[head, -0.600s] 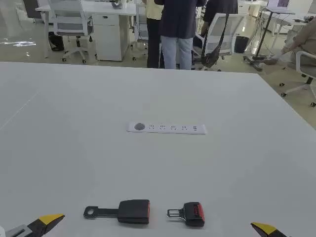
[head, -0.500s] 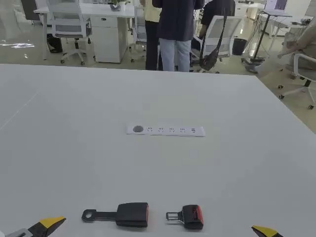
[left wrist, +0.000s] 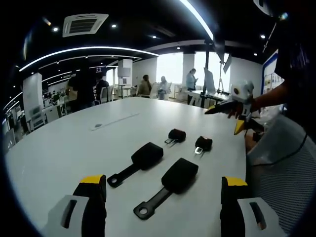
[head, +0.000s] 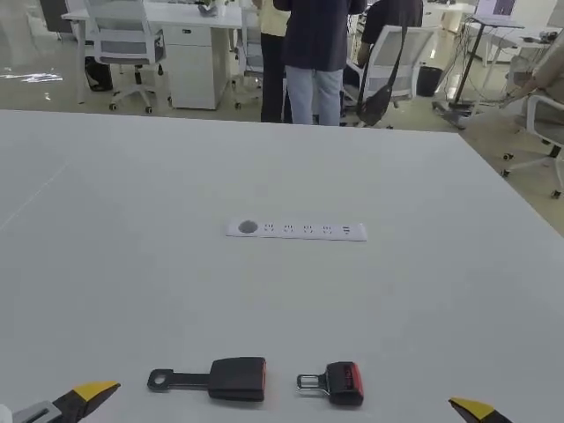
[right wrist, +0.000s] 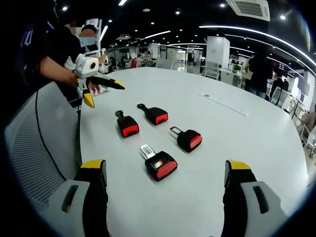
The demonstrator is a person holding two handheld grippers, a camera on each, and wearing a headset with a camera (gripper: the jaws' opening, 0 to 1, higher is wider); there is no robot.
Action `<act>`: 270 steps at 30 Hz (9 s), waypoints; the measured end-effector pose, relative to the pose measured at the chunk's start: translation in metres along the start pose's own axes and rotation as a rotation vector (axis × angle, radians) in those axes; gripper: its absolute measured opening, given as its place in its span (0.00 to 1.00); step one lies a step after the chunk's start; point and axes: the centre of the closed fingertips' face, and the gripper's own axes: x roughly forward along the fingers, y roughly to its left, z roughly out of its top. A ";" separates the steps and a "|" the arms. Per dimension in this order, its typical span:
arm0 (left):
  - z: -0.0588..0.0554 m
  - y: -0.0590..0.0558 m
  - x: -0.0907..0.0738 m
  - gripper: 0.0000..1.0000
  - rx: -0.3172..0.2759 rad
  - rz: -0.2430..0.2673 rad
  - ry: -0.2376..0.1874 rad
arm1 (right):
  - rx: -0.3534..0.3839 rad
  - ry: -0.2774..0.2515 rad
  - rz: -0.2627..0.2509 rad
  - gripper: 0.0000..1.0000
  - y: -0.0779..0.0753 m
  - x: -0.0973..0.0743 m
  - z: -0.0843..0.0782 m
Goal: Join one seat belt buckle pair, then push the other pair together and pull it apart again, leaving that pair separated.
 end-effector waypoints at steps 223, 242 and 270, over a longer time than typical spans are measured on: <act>-0.058 -0.021 0.079 0.32 0.383 -0.465 0.468 | -0.480 0.287 0.422 0.31 0.043 0.091 -0.013; -0.057 -0.021 0.079 0.32 0.380 -0.463 0.467 | -0.473 0.284 0.433 0.31 0.049 0.103 -0.011; -0.057 -0.021 0.080 0.32 0.372 -0.459 0.448 | -0.477 0.268 0.427 0.30 0.057 0.106 -0.009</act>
